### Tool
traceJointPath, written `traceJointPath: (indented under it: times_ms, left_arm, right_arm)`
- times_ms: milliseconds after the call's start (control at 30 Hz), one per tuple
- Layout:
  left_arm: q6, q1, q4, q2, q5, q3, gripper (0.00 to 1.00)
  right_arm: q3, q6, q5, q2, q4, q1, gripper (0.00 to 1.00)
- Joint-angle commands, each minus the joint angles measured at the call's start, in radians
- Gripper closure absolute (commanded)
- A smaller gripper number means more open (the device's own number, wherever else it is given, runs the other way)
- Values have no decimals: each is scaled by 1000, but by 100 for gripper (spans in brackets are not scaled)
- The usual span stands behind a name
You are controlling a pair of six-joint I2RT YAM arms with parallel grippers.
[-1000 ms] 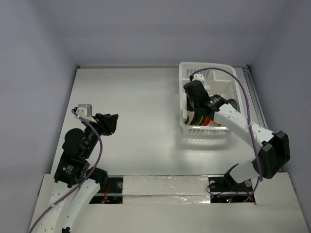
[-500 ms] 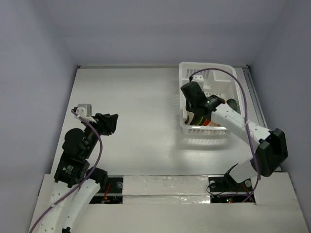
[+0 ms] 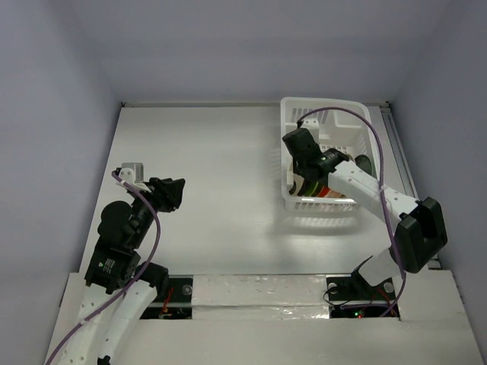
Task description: Unload the plates from the dish rack
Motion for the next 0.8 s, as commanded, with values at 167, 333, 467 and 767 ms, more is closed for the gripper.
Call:
traceJointPath:
  times_ms: [167, 333, 467, 767]
  left_arm:
    - [2, 6, 40, -13, 7, 17, 60]
    - [2, 6, 42, -10, 18, 17, 60]
    - [4, 15, 45, -11, 21, 17, 60]
    - [5, 15, 46, -11, 30, 17, 60]
  right_arm:
    - [32, -20, 74, 75, 24, -21, 87]
    - [34, -84, 105, 1, 51, -21, 91]
    - [63, -119, 119, -10, 13, -21, 100]
    - [129, -139, 226, -20, -65, 28, 100]
